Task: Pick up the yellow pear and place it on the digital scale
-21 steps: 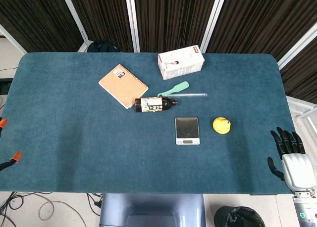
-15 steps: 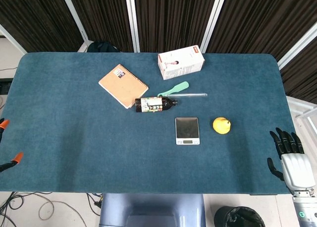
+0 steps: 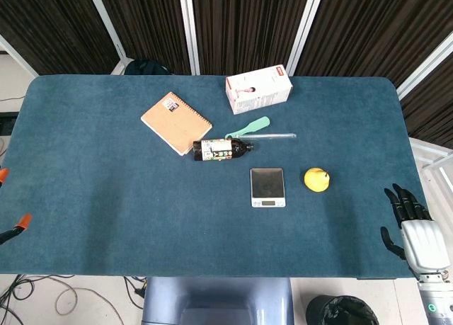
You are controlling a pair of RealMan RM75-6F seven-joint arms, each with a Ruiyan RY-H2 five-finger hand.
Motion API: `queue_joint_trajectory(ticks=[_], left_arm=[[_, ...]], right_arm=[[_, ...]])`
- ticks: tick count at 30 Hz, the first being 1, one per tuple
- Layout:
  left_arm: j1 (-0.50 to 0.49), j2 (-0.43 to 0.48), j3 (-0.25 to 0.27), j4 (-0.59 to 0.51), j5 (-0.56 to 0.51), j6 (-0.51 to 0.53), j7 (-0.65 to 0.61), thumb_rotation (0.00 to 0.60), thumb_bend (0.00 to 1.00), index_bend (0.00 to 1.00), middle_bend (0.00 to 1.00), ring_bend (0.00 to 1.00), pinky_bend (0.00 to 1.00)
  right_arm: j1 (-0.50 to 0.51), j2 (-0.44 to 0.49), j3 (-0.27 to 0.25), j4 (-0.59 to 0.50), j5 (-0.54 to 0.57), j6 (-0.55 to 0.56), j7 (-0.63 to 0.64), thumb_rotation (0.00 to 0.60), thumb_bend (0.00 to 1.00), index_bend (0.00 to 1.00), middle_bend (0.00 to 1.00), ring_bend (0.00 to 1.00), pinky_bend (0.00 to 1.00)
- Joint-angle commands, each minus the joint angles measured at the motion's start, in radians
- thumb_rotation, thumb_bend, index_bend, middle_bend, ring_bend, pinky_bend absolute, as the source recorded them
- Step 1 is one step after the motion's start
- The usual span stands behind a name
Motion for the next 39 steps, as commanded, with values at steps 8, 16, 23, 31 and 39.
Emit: queue_joint_trajectory(ticks=[8, 16, 23, 31, 39], left_arm=[[0.0, 0.003, 0.004, -0.008, -0.004, -0.011, 0.011, 0.6, 0.19, 0.09, 0.05, 0.0, 0.08], [0.002, -0.03, -0.002, 0.013, 0.011, 0.019, 0.009, 0.6, 0.19, 0.09, 0.05, 0.0, 0.08], [0.003, -0.041, 0.003, 0.015, 0.023, 0.024, 0.025, 0.6, 0.19, 0.09, 0.05, 0.0, 0.08], [0.002, -0.047, 0.006, 0.018, 0.02, 0.016, 0.038, 0.6, 0.19, 0.09, 0.05, 0.0, 0.08], [0.002, -0.048, 0.005, 0.019, 0.022, 0.018, 0.038, 0.6, 0.19, 0.09, 0.05, 0.0, 0.08]], right_arm=[[0.007, -0.004, -0.011, -0.003, -0.028, -0.003, 0.021, 0.6, 0.5, 0.0, 0.1, 0.15, 0.52], [0.027, 0.003, -0.028, -0.021, -0.052, -0.042, 0.034, 0.6, 0.6, 0.0, 0.44, 0.52, 0.5], [0.115, 0.067, -0.055, -0.088, -0.118, -0.183, 0.006, 0.6, 0.83, 0.0, 0.68, 0.73, 0.7], [0.219, 0.061, -0.053, -0.139, -0.131, -0.345, -0.047, 0.6, 0.97, 0.0, 0.76, 0.79, 0.74], [0.31, 0.031, -0.039, -0.194, -0.078, -0.513, -0.141, 0.6, 0.97, 0.0, 0.76, 0.8, 0.75]])
